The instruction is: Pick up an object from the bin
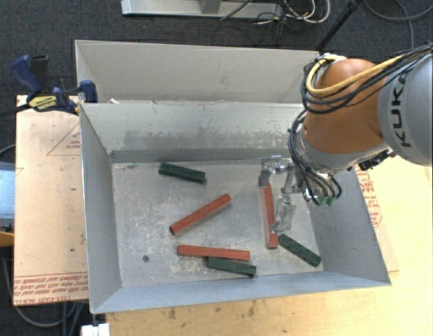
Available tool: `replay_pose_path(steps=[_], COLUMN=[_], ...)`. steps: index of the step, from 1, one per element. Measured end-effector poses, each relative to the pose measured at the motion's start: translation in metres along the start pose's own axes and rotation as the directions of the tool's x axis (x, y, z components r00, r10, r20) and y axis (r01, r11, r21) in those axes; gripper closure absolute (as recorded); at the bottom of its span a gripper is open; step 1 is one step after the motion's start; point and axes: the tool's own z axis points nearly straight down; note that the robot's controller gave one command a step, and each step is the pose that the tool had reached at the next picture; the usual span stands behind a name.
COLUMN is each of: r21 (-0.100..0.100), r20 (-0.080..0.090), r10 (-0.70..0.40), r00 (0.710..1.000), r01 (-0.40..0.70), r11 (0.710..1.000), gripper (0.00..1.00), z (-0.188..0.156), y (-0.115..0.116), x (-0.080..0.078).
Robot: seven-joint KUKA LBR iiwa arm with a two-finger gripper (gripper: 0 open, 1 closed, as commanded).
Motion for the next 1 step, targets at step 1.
replay_pose_path(steps=[1], r21=[-0.001], r20=[-0.002], r10=[0.028], r00=[1.000], r01=[-0.028], r11=[1.000], gripper=[0.00], z=[0.1309], y=[0.0521], x=[0.0505])
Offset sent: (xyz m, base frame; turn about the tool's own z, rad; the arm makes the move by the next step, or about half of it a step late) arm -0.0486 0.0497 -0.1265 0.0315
